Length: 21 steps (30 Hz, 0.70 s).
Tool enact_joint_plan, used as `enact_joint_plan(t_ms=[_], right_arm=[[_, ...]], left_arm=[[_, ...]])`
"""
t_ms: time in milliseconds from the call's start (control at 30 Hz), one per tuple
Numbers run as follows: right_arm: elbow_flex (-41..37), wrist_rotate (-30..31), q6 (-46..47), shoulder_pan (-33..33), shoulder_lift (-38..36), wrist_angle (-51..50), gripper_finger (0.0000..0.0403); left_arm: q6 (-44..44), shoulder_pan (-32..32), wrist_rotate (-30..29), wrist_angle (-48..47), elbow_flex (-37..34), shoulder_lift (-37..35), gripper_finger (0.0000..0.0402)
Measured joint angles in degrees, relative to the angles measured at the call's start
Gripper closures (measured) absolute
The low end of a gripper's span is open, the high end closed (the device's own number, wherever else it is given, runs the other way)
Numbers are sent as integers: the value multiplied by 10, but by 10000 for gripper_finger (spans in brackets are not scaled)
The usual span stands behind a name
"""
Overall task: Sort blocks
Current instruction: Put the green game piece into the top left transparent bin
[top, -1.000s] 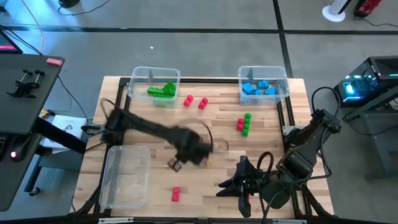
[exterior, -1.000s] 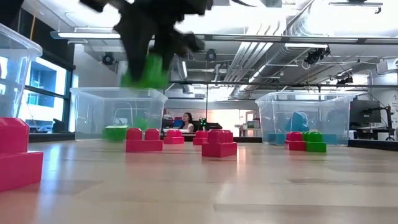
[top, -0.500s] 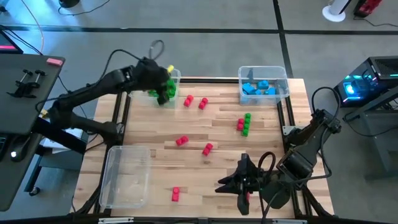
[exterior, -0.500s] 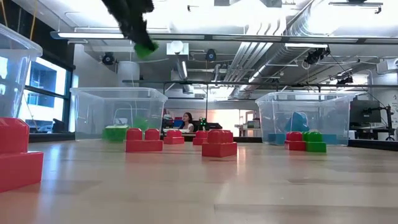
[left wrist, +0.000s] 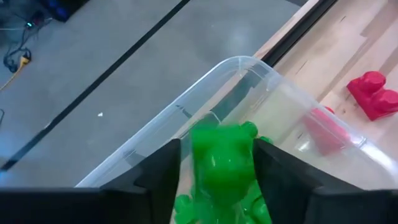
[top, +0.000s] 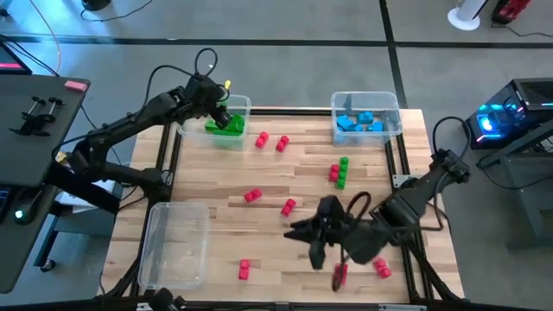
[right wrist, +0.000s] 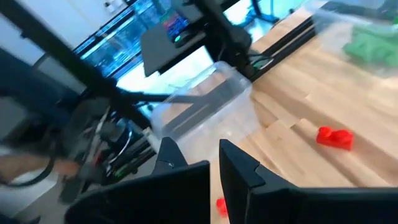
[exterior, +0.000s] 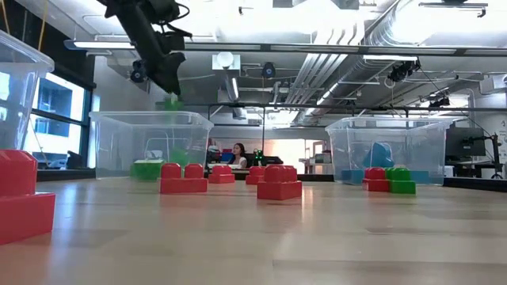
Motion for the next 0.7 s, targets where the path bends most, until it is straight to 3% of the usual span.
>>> enact_joint_plan(t_ms=[233,367,433,500,600,700], right_arm=[[0,-1,-33,-66,0,-38,403],[0,0,19,-123,0,-158,403],[0,-6,54,-157,0,-251,403],[0,-22,70,-195,0,-343,403],[0,-36,21,-251,0,-446,403],[-6,-59,-79,-310,-5,-476,403]], left_arm=[[-40,0,10,-47,1,-13,141],[-144,-2,138,-55,1,-38,123],[-196,-13,201,-24,1,-55,122],[-231,-38,226,22,1,-76,122],[-268,-88,224,99,1,-102,122],[-290,-149,196,179,1,-111,122]])
